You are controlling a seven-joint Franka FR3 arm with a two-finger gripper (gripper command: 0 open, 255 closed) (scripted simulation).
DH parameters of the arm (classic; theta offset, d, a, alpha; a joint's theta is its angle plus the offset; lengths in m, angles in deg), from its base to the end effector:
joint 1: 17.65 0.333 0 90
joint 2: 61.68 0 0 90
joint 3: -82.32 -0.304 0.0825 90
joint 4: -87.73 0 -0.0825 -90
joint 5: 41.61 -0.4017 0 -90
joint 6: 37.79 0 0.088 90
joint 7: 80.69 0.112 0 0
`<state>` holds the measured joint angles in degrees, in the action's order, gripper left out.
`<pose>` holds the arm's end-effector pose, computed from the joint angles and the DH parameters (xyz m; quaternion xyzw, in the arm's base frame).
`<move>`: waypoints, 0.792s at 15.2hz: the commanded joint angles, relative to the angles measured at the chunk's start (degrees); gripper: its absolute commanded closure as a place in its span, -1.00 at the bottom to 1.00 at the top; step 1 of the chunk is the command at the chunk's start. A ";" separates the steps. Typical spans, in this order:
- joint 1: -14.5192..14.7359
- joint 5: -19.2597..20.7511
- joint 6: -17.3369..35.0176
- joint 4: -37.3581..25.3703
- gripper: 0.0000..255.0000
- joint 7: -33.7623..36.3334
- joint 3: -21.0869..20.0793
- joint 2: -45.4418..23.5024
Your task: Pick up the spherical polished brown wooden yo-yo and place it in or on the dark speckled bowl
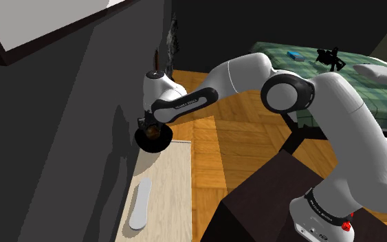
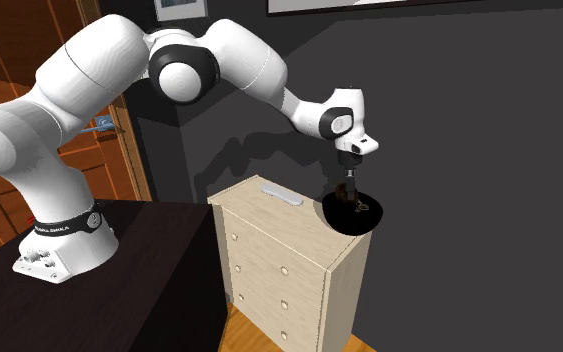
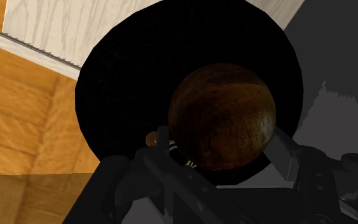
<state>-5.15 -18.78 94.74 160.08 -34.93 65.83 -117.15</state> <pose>0.6994 0.3151 0.1708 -0.9935 0.0867 -0.0737 0.0059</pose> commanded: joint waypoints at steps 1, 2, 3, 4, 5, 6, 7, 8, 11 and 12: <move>0.01 0.00 0.00 0.05 -1.00 0.01 0.00 -0.03; 0.01 0.00 0.01 0.07 -1.00 0.01 0.00 -0.03; 0.00 0.00 0.02 0.11 -1.00 0.02 -0.01 0.00; 0.00 0.00 0.03 0.12 -1.00 0.02 -0.01 0.01; 0.00 0.00 0.03 0.12 -1.00 0.02 -0.01 0.00; 0.01 0.00 0.01 0.03 -1.00 0.00 0.00 -0.06; -0.24 -0.23 -0.65 1.08 -1.00 -0.01 -0.31 1.60; -0.48 -0.48 -1.36 2.00 -1.00 -0.04 -0.64 3.21; -0.88 -0.97 -2.77 3.36 -1.00 -0.16 -1.22 5.94; -0.89 -0.97 -2.77 3.37 -1.00 -0.16 -1.22 5.95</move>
<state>-6.05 -19.69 92.21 163.36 -35.12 64.68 -111.48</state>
